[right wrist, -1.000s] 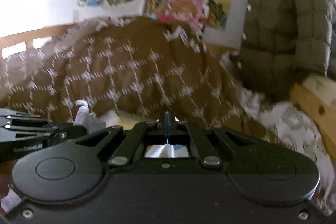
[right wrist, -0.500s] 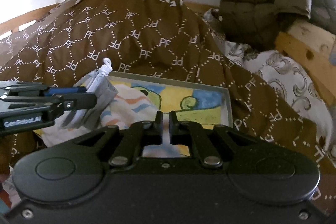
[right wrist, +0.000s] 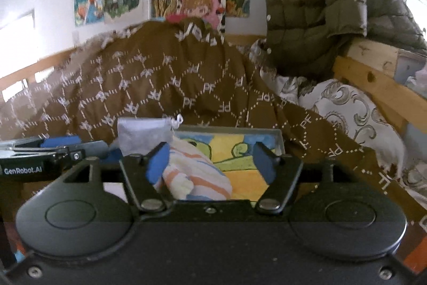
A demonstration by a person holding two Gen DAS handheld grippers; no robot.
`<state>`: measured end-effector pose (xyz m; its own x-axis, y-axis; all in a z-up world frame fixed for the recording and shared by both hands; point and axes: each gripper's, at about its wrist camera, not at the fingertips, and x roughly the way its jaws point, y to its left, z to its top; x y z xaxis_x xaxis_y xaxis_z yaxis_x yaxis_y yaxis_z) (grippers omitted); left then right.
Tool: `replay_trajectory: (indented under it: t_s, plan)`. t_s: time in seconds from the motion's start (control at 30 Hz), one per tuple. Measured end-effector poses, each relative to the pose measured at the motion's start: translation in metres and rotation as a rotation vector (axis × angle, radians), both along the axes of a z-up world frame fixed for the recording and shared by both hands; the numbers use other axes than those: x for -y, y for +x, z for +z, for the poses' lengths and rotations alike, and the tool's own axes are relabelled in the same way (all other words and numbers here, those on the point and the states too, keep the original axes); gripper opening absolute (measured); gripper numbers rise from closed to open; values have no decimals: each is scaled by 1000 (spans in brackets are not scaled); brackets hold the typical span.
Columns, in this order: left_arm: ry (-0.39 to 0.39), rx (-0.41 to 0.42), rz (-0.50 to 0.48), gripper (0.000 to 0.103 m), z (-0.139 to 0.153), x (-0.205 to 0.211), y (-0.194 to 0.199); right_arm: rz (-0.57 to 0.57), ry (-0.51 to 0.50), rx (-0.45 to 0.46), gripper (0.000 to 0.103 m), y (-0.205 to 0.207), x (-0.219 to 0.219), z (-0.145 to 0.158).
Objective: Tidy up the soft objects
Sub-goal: 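Open both grippers to drop the sock and striped cloth into the tray, then move both grippers back over the remaining white cloths and bread bag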
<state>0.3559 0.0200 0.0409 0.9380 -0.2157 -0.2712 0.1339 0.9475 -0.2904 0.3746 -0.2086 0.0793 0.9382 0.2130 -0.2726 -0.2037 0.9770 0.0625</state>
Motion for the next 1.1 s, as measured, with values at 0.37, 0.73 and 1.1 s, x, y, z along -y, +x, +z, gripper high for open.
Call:
replay_trajectory:
  t_s: [0.37,0.73,1.1]
  plan:
    - [-10,80,91,102,22,-2,-86,13,48,129,100,-106,9,19]
    - [27,102,145,102,19,-2,-168,-19,89,201,102,-205,8,13]
    - [33,-6,202,102,-26,3,-231,-98,68,150,102,-265,5,-31]
